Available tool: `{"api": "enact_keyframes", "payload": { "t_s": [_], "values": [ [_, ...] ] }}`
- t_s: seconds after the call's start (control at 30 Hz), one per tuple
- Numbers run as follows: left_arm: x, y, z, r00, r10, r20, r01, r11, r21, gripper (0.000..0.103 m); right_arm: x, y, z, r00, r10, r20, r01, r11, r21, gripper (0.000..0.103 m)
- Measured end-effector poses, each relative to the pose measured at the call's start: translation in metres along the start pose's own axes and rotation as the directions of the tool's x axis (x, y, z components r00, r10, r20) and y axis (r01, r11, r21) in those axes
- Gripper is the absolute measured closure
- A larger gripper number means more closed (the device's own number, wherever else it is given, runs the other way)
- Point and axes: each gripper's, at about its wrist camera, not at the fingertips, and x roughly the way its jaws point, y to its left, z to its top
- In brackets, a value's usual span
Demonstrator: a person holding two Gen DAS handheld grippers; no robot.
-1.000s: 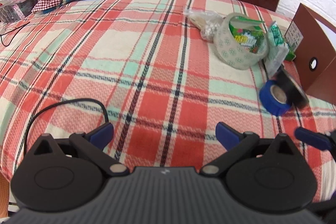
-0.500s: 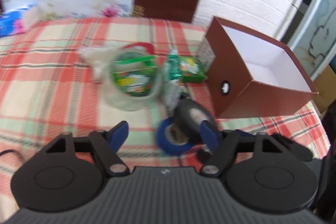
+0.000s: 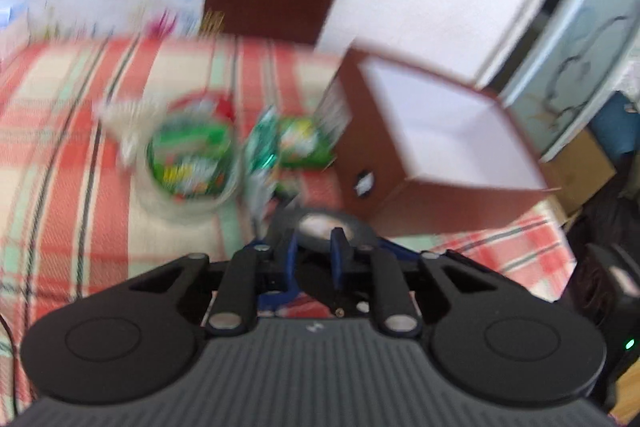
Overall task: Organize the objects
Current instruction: 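Carry the black tape into the brown box and open the left gripper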
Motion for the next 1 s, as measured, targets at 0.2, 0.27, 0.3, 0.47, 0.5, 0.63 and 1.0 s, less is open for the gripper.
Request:
{"api": "enact_keyframes", "payload": {
  "t_s": [0.2, 0.27, 0.3, 0.47, 0.5, 0.63, 1.0],
  "values": [
    [-0.024, -0.075, 0.021, 0.989, -0.11, 0.098, 0.088, 0.975, 0.205, 0.081, -0.041, 0.03, 0.021, 0.972, -0.063, 0.228, 0.105, 0.979, -0.177, 0.094],
    [-0.016, -0.083, 0.029, 0.992, -0.078, 0.102, 0.055, 0.976, 0.213, 0.08, -0.045, 0.023, 0.025, 0.966, -0.087, 0.245, 0.132, 0.976, -0.175, 0.083],
    [-0.012, -0.08, 0.033, 0.994, -0.053, 0.095, 0.034, 0.981, 0.19, 0.08, -0.047, 0.016, 0.026, 0.97, -0.082, 0.228, 0.12, 0.98, -0.16, 0.075],
    [0.01, -0.034, 0.038, 0.989, 0.147, -0.004, -0.146, 0.988, 0.059, 0.072, -0.039, -0.02, 0.003, 0.996, -0.077, 0.049, 0.082, 0.992, -0.093, 0.056],
    [0.015, -0.023, 0.035, 0.986, 0.162, -0.044, -0.161, 0.986, 0.031, 0.072, -0.034, -0.024, -0.001, 0.997, -0.08, 0.013, 0.081, 0.994, -0.077, 0.053],
    [0.031, 0.011, 0.018, 0.96, 0.245, -0.137, -0.252, 0.967, -0.032, 0.049, -0.005, -0.029, -0.012, 0.994, -0.015, -0.105, 0.014, 1.0, -0.005, 0.039],
    [0.043, 0.056, 0.012, 0.954, 0.258, -0.152, -0.276, 0.954, -0.113, 0.043, 0.052, 0.034, -0.012, 0.996, -0.002, -0.092, -0.022, 0.965, -0.262, 0.015]
  ]
}}
